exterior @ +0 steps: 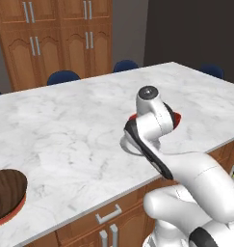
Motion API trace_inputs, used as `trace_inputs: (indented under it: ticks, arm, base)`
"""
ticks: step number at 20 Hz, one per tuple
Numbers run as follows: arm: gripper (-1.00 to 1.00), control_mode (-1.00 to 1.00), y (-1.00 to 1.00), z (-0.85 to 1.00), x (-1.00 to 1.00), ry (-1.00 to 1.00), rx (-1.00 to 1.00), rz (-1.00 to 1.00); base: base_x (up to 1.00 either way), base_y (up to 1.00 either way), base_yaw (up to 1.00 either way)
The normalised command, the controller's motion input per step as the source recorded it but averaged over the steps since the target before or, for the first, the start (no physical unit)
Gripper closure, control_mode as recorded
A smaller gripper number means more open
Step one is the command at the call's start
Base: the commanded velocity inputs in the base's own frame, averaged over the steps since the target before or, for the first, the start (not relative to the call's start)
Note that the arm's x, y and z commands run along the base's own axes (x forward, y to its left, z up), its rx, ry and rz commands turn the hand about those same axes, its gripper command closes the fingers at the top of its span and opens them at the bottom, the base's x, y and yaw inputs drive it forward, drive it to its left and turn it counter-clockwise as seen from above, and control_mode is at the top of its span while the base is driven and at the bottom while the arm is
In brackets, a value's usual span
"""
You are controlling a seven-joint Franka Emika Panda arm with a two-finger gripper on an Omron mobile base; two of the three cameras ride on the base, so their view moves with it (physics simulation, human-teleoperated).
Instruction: Move the bowls from the cabinet to the plates on the dining table.
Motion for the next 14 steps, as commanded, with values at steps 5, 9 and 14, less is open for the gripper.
trace_inputs:
  ticks: [5, 9, 14]
  arm:
    - [1.00, -1.00, 0.04, -0.37, 0.42, 0.03, -0.02, 0.00]
    - [1.00, -1.00, 0.01, -0.32, 0.39, 0.00, 0.00, 0.00]
    - [1.00, -1.00, 0.03, -0.29, 0.35, 0.00, 0.00, 0.00]
  base:
    - [0.00, 0.00, 0.00]
    - [0.00, 0.00, 0.00]
    - [0.00, 0.00, 0.00]
